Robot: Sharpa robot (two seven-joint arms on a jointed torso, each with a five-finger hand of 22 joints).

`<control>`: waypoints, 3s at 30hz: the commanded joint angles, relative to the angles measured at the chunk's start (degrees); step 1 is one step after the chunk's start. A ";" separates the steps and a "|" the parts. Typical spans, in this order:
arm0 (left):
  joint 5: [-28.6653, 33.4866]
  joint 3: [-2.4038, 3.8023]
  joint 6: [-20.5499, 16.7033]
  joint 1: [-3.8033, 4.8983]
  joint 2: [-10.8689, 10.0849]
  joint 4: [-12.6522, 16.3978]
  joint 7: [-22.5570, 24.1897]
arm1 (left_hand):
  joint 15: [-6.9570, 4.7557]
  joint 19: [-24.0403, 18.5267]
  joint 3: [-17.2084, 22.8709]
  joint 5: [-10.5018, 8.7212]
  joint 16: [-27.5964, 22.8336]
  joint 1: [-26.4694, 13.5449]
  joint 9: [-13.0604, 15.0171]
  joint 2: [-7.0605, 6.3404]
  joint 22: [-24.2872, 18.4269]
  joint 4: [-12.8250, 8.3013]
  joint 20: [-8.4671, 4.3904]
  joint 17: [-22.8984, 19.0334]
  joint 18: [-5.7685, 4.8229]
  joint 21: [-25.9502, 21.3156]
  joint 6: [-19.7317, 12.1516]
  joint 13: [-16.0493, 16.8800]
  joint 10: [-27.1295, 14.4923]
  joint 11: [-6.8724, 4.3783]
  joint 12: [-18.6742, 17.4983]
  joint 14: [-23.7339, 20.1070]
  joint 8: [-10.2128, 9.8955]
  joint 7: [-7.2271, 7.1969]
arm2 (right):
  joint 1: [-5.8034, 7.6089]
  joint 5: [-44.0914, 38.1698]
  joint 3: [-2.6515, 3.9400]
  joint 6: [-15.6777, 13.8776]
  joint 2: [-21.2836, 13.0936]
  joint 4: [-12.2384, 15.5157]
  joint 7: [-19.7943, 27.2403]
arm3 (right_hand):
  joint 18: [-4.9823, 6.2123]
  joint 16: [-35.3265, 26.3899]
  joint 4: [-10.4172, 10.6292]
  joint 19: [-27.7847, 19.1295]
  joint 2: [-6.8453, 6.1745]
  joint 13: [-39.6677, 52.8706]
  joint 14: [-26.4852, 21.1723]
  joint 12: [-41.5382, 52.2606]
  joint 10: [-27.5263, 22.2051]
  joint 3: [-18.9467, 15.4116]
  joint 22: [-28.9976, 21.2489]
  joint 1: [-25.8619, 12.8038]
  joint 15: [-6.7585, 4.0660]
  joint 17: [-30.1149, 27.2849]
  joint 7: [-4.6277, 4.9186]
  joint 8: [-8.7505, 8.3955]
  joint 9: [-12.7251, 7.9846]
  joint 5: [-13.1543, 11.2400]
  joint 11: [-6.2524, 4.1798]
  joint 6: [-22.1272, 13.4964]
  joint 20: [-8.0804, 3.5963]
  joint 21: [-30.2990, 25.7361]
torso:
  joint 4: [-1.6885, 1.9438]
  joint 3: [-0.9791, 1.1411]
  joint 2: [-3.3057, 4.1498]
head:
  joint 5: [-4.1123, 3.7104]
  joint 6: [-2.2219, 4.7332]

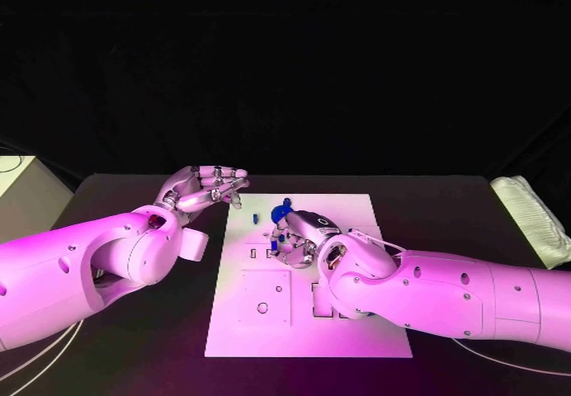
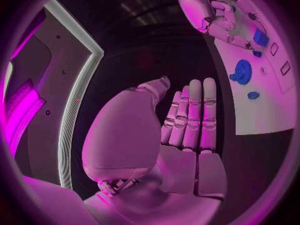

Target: Assemble the parts on the task board

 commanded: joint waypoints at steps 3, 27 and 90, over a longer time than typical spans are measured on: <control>-0.46 0.02 0.90 0.04 0.08 0.07 0.00 | -0.03 -0.29 0.17 -0.19 0.30 -0.57 0.07 -0.08 0.11 0.10 0.07 -0.08 0.78 0.34 0.11 0.08 0.35 0.08 0.17 -0.14 -0.02 0.32 | -0.24 -2.94 -0.16 2.40 0.00 -0.03 -1.69 | -0.83 0.25 -0.09 6.10 -0.11 11.71 5.98 -0.37 3.11 0.20 15.09 -0.54 0.25 15.09 0.20 0.24 0.60 0.07 0.00 0.04 -0.03 0.12 | -0.07 0.00 -0.10 | 0.14 -0.25; -0.49 0.01 0.96 0.04 -0.10 0.03 -0.06 | -0.03 -0.29 0.17 -0.19 0.30 -0.57 0.07 -0.08 0.11 0.10 0.07 -0.08 0.78 0.34 0.11 0.08 0.35 0.08 0.17 -0.14 -0.02 0.32 | -0.52 -4.69 -0.40 3.39 0.00 0.09 -2.20 | -0.83 0.25 -0.11 6.10 -0.70 11.71 5.98 -0.38 3.11 0.00 15.09 -1.26 0.34 15.09 0.25 0.43 0.67 0.05 0.07 -0.01 0.08 0.12 | -0.05 0.07 -0.06 | 0.25 -0.35; -4.06 0.00 2.49 0.05 -0.51 -0.97 -6.10 | -2.02 2.80 -1.29 -0.05 8.61 -5.20 0.90 0.95 2.11 3.27 -1.31 3.19 0.95 4.64 1.62 4.02 6.16 -2.10 7.16 5.85 1.31 -1.26 | -0.04 5.57 -0.06 -5.25 -4.66 3.60 12.57 | -0.83 -0.17 5.22 6.10 -2.29 5.01 5.72 -7.81 -3.41 -13.70 15.09 -0.37 2.61 14.10 3.06 -3.48 -2.45 0.44 2.64 -7.90 2.25 0.12 | -0.20 0.13 -0.42 | 0.29 -0.36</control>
